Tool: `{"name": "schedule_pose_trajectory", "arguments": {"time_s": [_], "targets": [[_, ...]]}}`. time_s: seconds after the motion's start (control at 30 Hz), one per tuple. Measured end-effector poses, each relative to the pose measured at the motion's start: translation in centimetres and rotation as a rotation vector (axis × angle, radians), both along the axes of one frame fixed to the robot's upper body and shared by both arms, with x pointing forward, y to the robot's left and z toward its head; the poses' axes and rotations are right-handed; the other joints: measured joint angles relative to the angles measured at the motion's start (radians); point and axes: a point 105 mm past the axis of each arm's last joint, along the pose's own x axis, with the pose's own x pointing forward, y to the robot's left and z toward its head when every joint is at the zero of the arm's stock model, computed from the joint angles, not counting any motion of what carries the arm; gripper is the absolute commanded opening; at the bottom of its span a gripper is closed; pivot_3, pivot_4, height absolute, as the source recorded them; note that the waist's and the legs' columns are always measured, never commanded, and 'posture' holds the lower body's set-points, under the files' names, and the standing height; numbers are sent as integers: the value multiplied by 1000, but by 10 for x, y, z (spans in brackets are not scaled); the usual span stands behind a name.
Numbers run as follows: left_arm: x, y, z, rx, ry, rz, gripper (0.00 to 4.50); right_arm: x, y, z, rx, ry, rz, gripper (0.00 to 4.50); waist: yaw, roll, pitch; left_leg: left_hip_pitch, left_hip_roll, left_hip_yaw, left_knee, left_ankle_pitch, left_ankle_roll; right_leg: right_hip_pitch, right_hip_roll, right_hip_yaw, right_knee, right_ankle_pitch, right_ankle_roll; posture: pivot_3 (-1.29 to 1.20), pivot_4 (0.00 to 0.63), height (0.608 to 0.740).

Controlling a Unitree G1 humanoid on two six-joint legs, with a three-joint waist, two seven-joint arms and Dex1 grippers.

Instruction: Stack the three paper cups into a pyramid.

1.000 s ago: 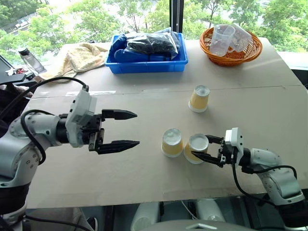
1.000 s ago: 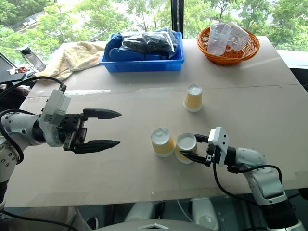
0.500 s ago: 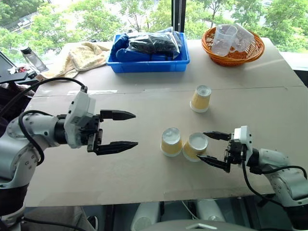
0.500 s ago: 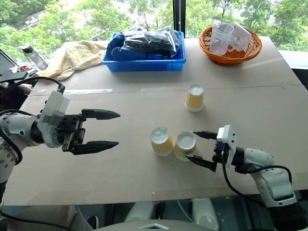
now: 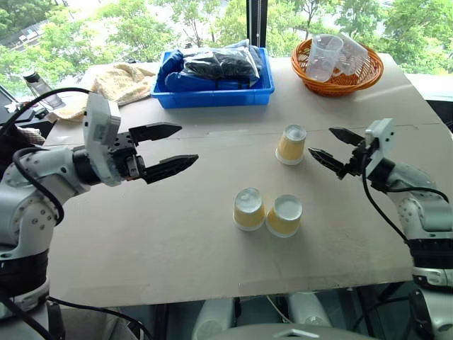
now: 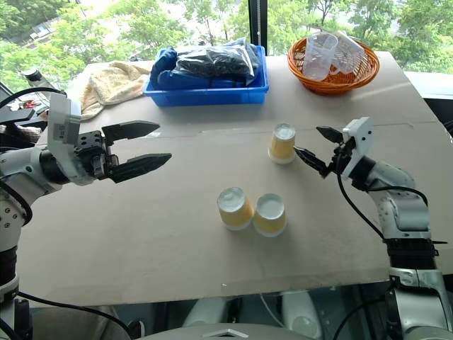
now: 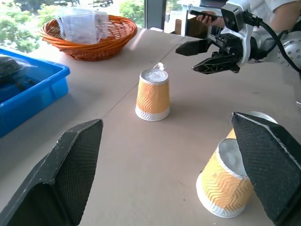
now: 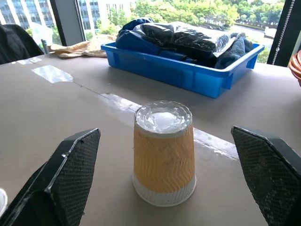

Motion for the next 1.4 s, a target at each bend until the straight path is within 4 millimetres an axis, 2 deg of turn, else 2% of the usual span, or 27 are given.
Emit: {"name": "schedule_pose_trajectory", "arguments": {"time_s": [0.17, 0.37, 0.43, 0.57, 0.7, 0.83, 1.13, 1.17, 1.23, 1.3, 1.33, 1.4], "targets": [[1, 1, 2, -4, 4, 11, 4500, 20, 10, -9, -10, -2, -9, 4421, -5, 0, 0, -15, -1, -1, 4, 0, -1, -14, -1, -3, 0, 0, 0, 0, 150, 740], [-1, 1, -3, 2, 22, 5, 4500, 30, 22, -13, -23, -15, 14, 4421, -24, 0, 0, -14, -1, 0, 3, 1, -1, -14, -1, -2, 2, 0, 0, 0, 150, 740], [-2, 1, -4, 3, 24, 2, 4500, 30, 24, -16, -21, -9, 21, 4421, -26, 0, 0, -13, -1, 0, 4, 1, -1, -14, -1, -2, 4, 0, 0, 0, 150, 740], [-3, 0, -4, 5, 26, -9, 4500, 27, 40, -24, 28, 21, 84, 4421, -31, 0, 0, -13, -1, 1, 5, 1, -1, -16, -1, 0, 11, 0, 0, 0, 150, 740], [-3, 0, -4, 6, 26, -15, 4500, 28, 42, -20, 23, 9, 88, 4421, -31, 0, 0, -13, -1, 1, 9, 1, -2, -16, -1, 1, 15, 0, 0, 0, 150, 740], [-4, 0, -4, 7, 27, -23, 4500, 38, 45, -15, 0, -7, 56, 4421, -31, 0, 0, -12, -1, 1, 11, 1, -2, -16, -1, 1, 16, 0, 0, 0, 150, 740], [-4, 1, -5, 20, 23, -22, 4500, 47, 54, -21, -11, 16, 59, 4421, -32, 0, 0, -13, -1, 1, 12, 1, -2, -16, -1, 1, 16, 0, 0, 0, 150, 740], [-4, 1, -5, 23, 23, -20, 4500, 47, 55, -22, -10, 20, 61, 3910, -32, 0, 0, -13, -1, 1, 12, 1, -2, -16, -1, 1, 16, 0, 0, 0, 150, 740], [-4, 1, -6, 26, 23, -22, 4500, 47, 57, -23, -8, 22, 66, 3220, -32, 0, 0, -13, -1, 1, 12, 1, -2, -16, -1, 1, 16, 0, 0, 0, 150, 740], [-3, 1, -6, 31, 23, -19, 4500, 46, 59, -24, -10, 21, 77, 2221, -32, 0, 0, -13, -1, 1, 12, 1, -2, -16, -1, 1, 16, 0, 0, 0, 150, 740], [-3, 1, -6, 32, 23, -18, 4500, 45, 59, -24, -11, 19, 80, 1976, -32, 0, 0, -13, -1, 1, 12, 1, -2, -16, -1, 1, 16, 0, 0, 0, 150, 740], [-3, 1, -6, 33, 23, -18, 4500, 45, 60, -24, -12, 19, 85, 1976, -32, 0, 0, -13, -1, 1, 12, 1, -2, -16, -1, 1, 16, 0, 0, 0, 150, 740]]}}
